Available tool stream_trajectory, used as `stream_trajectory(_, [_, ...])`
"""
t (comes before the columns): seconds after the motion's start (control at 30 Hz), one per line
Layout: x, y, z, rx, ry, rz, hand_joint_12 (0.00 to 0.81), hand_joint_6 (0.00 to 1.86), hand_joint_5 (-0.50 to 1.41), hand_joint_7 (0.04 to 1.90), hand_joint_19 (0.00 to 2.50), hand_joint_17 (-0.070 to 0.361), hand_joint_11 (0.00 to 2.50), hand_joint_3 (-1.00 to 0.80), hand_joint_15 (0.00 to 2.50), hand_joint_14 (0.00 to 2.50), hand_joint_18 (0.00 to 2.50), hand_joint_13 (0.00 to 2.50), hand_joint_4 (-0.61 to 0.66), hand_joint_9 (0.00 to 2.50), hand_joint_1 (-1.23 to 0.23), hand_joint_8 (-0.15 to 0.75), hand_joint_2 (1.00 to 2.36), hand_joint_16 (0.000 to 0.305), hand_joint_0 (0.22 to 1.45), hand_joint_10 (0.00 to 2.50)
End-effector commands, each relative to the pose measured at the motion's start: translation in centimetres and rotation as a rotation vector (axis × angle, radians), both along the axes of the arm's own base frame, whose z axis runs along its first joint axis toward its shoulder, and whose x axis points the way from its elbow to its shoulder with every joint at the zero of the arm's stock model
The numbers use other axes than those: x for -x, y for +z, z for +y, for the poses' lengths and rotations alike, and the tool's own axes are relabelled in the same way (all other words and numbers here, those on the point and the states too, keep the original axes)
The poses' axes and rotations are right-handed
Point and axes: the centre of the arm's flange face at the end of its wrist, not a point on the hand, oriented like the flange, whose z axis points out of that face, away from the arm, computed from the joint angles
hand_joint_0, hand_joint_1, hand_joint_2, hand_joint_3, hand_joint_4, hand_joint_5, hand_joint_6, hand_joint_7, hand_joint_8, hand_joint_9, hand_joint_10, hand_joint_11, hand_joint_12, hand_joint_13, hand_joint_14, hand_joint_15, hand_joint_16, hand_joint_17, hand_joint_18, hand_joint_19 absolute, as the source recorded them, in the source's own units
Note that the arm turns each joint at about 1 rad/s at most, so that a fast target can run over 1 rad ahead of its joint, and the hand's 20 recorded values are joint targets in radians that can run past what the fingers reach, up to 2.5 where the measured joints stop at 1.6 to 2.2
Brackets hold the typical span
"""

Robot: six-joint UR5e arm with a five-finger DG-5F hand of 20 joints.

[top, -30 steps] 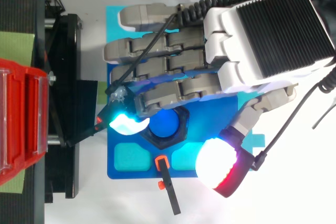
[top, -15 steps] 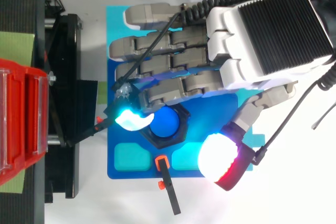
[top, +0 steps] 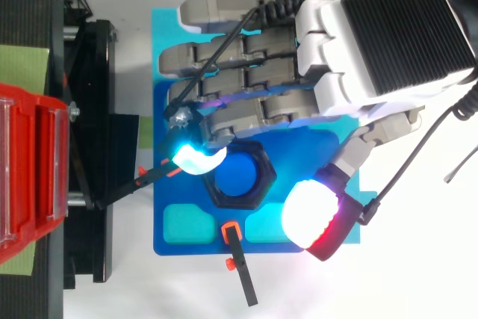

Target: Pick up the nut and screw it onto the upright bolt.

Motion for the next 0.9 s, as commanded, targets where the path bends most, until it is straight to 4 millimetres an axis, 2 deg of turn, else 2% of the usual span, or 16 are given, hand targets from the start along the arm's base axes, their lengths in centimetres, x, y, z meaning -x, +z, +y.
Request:
stream_trajectory(0.0, [0.1, 0.0, -0.3, 0.0, -0.003, 0.0, 0.252, 0.5, -0.1, 1.29, 0.0, 0.052, 0.0, -0.5, 0.0, 0.0, 0.06, 0.36, 0.26, 0.54, -0.14, 0.294, 1.0, 0.023, 0.49, 0.0])
stream_trajectory(0.2, [0.2, 0.1, -1.2, 0.002, -0.014, -0.005, 0.241, 0.5, -0.07, 1.46, 0.0, 0.049, 0.0, -0.5, 0.0, 0.0, 0.09, 0.39, 0.26, 0.57, -0.15, 0.288, 1.0, 0.022, 0.5, 0.0])
stream_trajectory(0.37, [0.3, 0.1, -1.6, 0.002, -0.018, -0.007, 0.236, 0.5, -0.04, 1.53, 0.0, 0.048, 0.0, -0.5, 0.0, 0.0, 0.12, 0.43, 0.26, 0.63, -0.17, 0.286, 1.0, 0.021, 0.5, 0.0])
stream_trajectory(0.63, [0.4, 0.1, -2.4, 0.002, -0.026, -0.006, 0.205, 0.61, -0.01, 1.32, 0.0, 0.036, 0.0, -0.5, 0.0, 0.0, 0.24, 0.56, 0.2, 0.84, -0.21, 0.264, 1.0, 0.016, 0.51, 0.0])
stream_trajectory(0.73, [0.6, 0.1, -3.0, 0.004, -0.026, -0.005, 0.175, 0.66, 0.01, 1.17, 0.0, 0.026, 0.0, -0.5, 0.0, 0.0, 0.37, 0.69, 0.14, 1.05, -0.22, 0.223, 1.0, 0.012, 0.52, 0.0])
stream_trajectory(0.87, [0.6, 0.1, -3.1, 0.004, -0.026, -0.006, 0.126, 0.7, 0.02, 1.09, 0.0, 0.014, 0.0, -0.5, 0.0, 0.0, 0.48, 0.8, 0.09, 1.28, -0.23, 0.168, 1.0, 0.006, 0.53, 0.0])
